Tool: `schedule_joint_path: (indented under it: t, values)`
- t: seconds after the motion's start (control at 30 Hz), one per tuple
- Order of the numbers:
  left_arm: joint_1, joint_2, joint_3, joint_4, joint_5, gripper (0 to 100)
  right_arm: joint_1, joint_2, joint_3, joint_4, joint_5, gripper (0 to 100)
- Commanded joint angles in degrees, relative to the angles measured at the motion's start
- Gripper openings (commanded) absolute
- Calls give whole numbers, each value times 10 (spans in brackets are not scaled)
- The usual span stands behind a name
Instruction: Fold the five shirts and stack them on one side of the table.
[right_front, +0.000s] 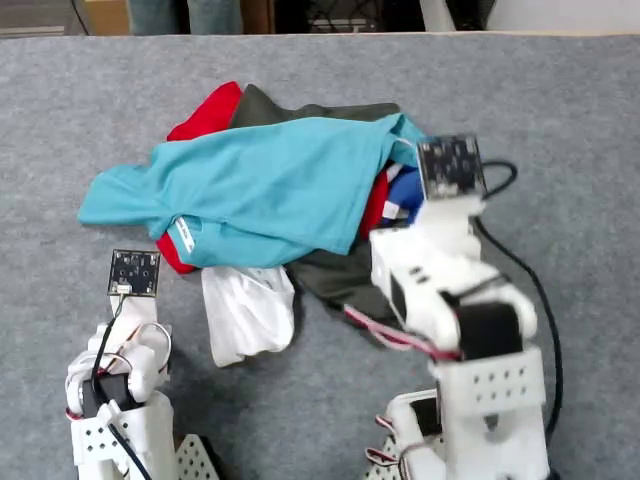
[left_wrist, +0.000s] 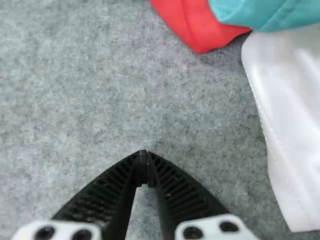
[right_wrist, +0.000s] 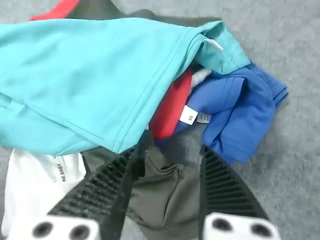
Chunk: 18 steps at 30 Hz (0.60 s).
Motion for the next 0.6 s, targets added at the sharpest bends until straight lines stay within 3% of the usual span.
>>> schedule_joint_path:
  t: [0.0, 0.23, 0.57]
  values:
    - [-1, -4, 2, -4, 2, 30, -4, 68, -80, 33, -4, 194]
    - [-1, -4, 2, -4, 2, 30, -25, 197, -169, 45, -14, 194]
    - [-1, -4, 2, -4, 2, 30, -182, 498, -378, 43, -37, 195]
